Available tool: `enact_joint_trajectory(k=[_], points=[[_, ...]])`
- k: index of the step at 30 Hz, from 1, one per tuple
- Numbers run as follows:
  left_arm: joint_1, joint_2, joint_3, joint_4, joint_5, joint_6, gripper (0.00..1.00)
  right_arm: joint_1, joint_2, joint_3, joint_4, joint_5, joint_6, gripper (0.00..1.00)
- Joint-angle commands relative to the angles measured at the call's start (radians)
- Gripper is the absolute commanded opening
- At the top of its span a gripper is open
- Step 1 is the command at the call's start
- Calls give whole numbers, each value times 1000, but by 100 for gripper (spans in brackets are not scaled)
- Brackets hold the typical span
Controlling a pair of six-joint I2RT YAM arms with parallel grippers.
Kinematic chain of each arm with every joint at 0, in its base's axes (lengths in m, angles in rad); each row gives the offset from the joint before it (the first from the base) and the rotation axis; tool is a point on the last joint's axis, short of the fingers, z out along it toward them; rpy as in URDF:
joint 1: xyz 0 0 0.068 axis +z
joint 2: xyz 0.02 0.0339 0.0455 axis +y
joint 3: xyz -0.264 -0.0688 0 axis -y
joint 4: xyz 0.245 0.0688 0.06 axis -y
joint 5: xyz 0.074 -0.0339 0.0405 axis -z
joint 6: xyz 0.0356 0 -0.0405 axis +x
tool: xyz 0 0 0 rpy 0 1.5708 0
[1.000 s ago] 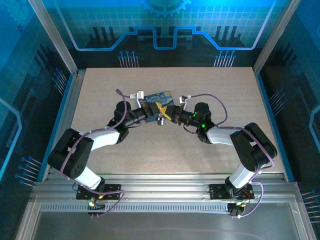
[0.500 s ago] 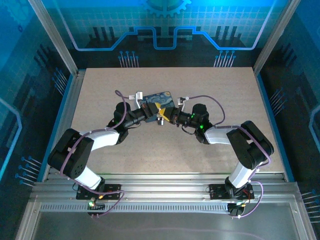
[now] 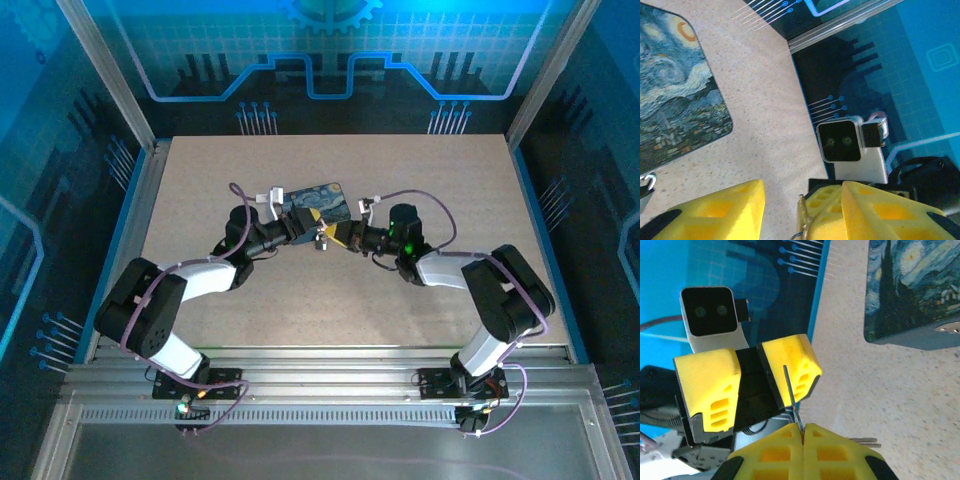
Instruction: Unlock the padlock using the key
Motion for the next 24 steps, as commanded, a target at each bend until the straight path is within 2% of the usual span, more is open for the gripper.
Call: enact_joint_trajectory(k=[1, 4, 8, 13, 20, 24], points=[[28, -53, 21, -142, 111, 95, 49, -24, -76, 99, -390, -125, -289, 0], [30, -54, 79, -324, 189, 210, 51, -37, -101, 168, -643, -177, -447, 0], [30, -28, 92, -306, 293, 219, 51, -52, -88, 245, -835, -207, -573, 0], [31, -13, 91, -263, 344, 215, 51, -53, -56, 253, -866, -224, -602, 0], [37, -12, 77, -272, 317, 215, 44, -55, -40, 236, -841, -224, -596, 0], [32, 9, 87, -230, 366, 198, 43, -53, -27, 245, -856, -230, -608, 0]])
